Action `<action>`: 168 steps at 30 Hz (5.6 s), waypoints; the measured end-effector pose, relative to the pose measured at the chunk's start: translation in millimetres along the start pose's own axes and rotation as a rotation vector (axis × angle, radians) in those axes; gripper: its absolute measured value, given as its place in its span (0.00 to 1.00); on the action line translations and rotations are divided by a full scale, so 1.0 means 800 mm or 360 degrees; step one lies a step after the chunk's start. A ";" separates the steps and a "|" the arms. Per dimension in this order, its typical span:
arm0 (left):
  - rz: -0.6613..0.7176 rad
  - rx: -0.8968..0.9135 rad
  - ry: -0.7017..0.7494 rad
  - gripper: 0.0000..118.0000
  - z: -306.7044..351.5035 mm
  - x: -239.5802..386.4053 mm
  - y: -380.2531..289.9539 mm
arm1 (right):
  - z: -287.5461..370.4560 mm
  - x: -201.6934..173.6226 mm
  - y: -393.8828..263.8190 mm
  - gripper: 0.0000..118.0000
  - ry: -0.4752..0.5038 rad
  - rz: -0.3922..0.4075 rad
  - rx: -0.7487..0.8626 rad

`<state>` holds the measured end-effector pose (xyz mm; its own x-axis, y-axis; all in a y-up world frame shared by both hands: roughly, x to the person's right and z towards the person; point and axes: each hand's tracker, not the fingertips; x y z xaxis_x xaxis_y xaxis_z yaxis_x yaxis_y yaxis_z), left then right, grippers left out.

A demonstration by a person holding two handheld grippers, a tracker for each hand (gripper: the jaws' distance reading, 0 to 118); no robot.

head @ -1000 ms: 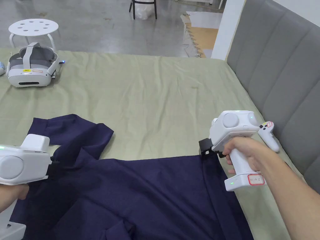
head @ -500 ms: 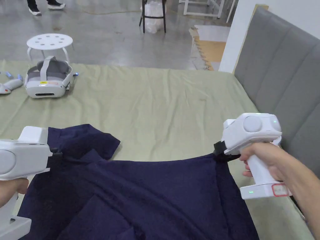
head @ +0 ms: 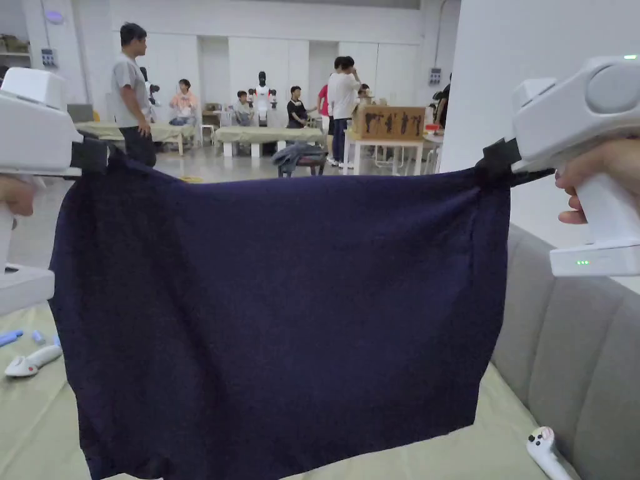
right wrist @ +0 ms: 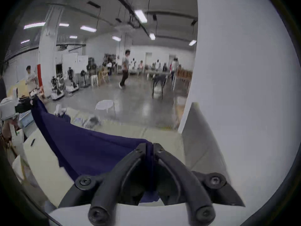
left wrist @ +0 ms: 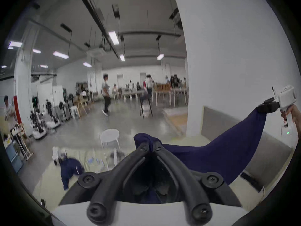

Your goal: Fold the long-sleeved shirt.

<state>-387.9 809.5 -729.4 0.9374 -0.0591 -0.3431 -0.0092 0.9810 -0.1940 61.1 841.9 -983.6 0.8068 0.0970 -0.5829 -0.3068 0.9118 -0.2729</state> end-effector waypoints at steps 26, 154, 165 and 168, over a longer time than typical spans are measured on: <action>0.0134 0.0009 0.0166 0.04 -0.127 0.007 0.030 | -0.140 -0.011 0.027 0.05 -0.0325 -0.0147 0.0146; 0.0379 -0.1067 0.0050 0.82 -0.006 0.052 -0.555 | 0.038 -0.174 -0.626 0.01 0.0395 -0.0071 -0.0970; 0.0272 -0.1322 0.0021 0.24 -0.032 0.073 -0.597 | -0.081 -0.115 -0.603 0.01 0.0238 -0.0144 -0.1056; 0.0271 -0.1282 0.0000 0.24 -0.025 0.068 -0.588 | -0.152 -0.090 -0.580 0.01 0.0111 -0.0103 -0.1067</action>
<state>-339.0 341.2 -675.0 0.9006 0.0785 -0.4276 -0.3983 0.5429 -0.7393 83.9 363.4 -907.9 0.8066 0.0039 -0.5911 -0.5239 0.4681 -0.7117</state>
